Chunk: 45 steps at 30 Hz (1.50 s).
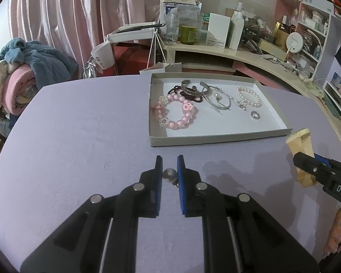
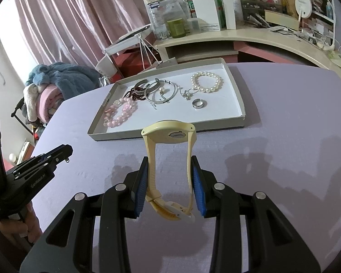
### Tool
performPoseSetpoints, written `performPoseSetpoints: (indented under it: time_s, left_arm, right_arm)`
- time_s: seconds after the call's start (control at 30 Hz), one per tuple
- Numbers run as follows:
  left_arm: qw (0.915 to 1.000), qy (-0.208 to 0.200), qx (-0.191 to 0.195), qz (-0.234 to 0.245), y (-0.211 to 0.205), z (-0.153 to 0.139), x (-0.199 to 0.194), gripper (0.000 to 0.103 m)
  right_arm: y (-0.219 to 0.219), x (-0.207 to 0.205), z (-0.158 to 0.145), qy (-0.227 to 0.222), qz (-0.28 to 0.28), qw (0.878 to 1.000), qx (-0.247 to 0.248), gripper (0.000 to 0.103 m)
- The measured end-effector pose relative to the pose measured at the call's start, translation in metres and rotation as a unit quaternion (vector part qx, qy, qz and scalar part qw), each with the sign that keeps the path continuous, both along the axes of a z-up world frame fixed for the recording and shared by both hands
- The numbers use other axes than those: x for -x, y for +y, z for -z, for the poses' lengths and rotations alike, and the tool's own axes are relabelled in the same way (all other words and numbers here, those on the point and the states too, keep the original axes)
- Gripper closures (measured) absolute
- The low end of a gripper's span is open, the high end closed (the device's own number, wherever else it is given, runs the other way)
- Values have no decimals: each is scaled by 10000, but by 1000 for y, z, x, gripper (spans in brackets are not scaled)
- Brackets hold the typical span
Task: Organize jewelry
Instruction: 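Carry the yellow watch and pearl earring over the white tray with both tools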
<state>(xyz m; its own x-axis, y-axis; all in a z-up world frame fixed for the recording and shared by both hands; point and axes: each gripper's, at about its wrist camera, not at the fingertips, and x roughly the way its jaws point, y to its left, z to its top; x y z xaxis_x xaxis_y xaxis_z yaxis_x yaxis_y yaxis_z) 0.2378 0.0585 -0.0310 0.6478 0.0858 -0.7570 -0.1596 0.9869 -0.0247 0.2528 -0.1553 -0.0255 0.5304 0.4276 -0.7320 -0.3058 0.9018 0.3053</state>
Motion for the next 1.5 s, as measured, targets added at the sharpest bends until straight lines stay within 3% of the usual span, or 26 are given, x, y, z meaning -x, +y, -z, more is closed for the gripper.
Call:
performPoseSetpoints:
  time_s: [0.7,1.03,1.23,1.5]
  left_arm:
    - [10000,47,68,6,-1,5,-28,90]
    - [9999,-85,111,-2,6,-6,-60,90]
    - [9998,-172,117,-43,10,-12,-77,90]
    - [9997,-188,122,-48,14,-13,-94,90]
  right_arm:
    - [-2,-29,8,64,32,10000,6,66]
    - [9,-92,-9,-195,142,9997,-95,66]
    - [25,-129,5,-102,174,9997,128,66]
    - [32,-149,14,-38,198,9996,189,65]
